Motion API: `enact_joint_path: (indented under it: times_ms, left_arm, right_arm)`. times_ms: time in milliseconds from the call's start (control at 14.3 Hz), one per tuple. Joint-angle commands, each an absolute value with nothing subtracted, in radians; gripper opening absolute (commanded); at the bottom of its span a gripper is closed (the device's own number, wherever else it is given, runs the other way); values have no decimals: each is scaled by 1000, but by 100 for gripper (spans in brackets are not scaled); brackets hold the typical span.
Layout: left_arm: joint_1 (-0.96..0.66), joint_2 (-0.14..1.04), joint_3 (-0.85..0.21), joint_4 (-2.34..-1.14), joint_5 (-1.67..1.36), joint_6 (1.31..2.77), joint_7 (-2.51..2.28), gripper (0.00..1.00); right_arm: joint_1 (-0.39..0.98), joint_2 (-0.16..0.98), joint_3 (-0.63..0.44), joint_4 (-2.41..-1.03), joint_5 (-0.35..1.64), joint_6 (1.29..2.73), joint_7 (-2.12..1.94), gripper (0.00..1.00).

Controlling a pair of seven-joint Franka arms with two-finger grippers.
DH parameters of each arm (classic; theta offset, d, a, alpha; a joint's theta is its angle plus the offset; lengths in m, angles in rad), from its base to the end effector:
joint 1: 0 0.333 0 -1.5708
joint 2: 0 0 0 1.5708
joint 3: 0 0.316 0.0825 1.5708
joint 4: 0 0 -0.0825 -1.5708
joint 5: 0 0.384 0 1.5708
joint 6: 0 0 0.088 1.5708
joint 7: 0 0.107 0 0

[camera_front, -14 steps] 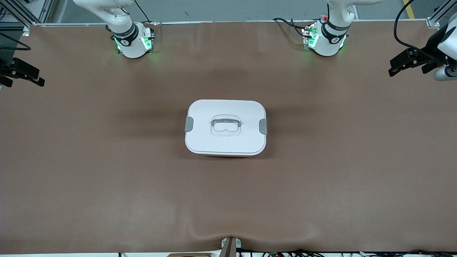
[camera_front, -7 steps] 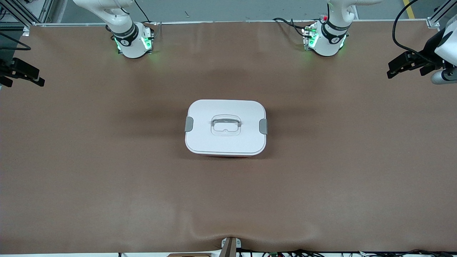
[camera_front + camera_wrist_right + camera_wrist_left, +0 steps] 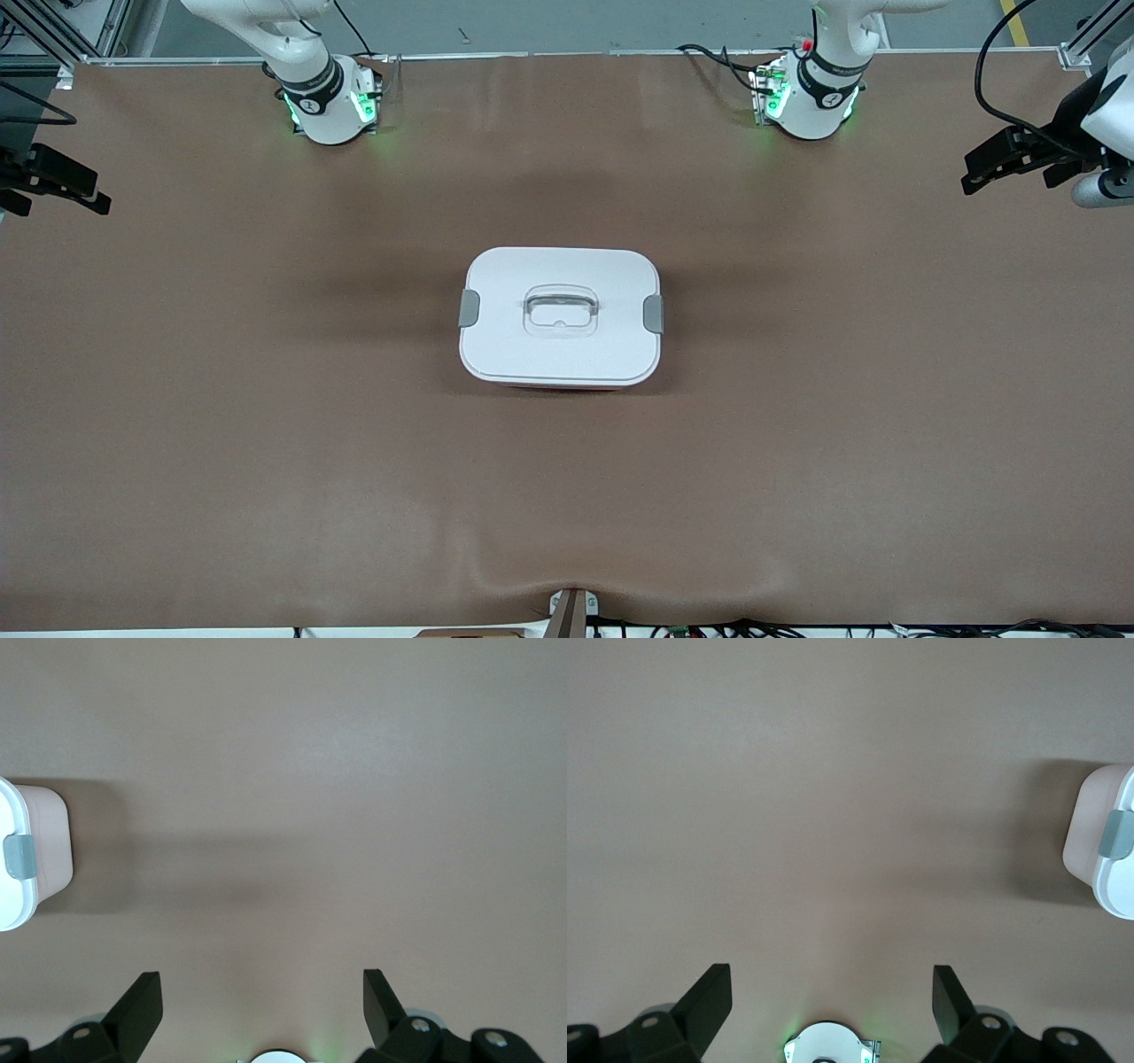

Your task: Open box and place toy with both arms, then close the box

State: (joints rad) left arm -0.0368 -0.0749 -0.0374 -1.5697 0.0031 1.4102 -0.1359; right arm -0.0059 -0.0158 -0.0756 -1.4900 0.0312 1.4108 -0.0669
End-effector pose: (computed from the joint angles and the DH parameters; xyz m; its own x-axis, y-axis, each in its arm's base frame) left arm 0.5125 -0.0386 0.6516 0.9946 0.0628 -0.0830 0.0615 -0.9980 -0.0173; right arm 0.5313 -0.0400 0.6571 0.9981 -0.0094 -0.0610 -0.0117 -0.9993 -0.0364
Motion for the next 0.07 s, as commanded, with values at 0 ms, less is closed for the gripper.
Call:
enact_joint_path:
  times_ms: [0]
  left_arm:
    - [-34,-66,-40,-1548,5,1407,-123,100]
  right_arm:
    - [-9,-9,-71,-1470,12,1394,-60,100]
